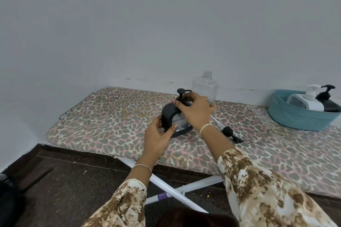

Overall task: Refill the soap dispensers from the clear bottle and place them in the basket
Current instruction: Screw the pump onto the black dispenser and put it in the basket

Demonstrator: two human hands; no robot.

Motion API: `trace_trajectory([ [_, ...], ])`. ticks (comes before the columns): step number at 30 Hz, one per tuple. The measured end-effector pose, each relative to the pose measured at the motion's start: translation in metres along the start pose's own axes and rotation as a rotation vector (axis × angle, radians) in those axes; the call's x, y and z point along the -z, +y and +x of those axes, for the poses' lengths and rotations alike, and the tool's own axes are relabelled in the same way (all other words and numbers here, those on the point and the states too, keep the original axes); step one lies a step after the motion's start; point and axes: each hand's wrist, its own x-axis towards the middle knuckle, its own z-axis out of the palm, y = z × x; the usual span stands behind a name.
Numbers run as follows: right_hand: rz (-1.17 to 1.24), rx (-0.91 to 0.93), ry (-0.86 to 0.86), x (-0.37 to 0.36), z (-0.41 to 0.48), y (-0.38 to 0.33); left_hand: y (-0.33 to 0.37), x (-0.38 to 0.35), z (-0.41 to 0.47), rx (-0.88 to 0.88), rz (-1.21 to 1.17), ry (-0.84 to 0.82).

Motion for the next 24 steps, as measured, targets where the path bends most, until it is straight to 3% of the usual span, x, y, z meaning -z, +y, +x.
trace_trajectory([
  [3, 0.176, 0.044, -0.195, -0.007, 0.006, 0.008, 0.001, 0.003, 0.001, 0.034, -0.053, -0.054],
  [6, 0.266, 0.063, -0.275, -0.011, 0.008, 0.014, 0.001, 0.004, 0.002, 0.045, -0.074, -0.093],
  [9, 0.277, 0.059, -0.202, -0.003, 0.006, 0.011, -0.001, 0.004, 0.004, 0.049, -0.068, -0.083],
  [14, -0.052, -0.015, 0.014, 0.001, -0.002, 0.0, -0.004, 0.001, 0.005, 0.037, -0.04, -0.036],
  [18, -0.168, -0.047, 0.113, -0.003, -0.007, -0.005, -0.003, -0.001, 0.003, 0.014, -0.022, -0.016],
  [21, -0.163, -0.022, 0.123, 0.0, -0.009, -0.007, -0.003, -0.001, 0.003, 0.008, 0.003, -0.021],
  [24, -0.061, 0.025, -0.003, 0.002, -0.001, -0.002, -0.003, 0.0, 0.004, 0.021, -0.006, -0.051],
])
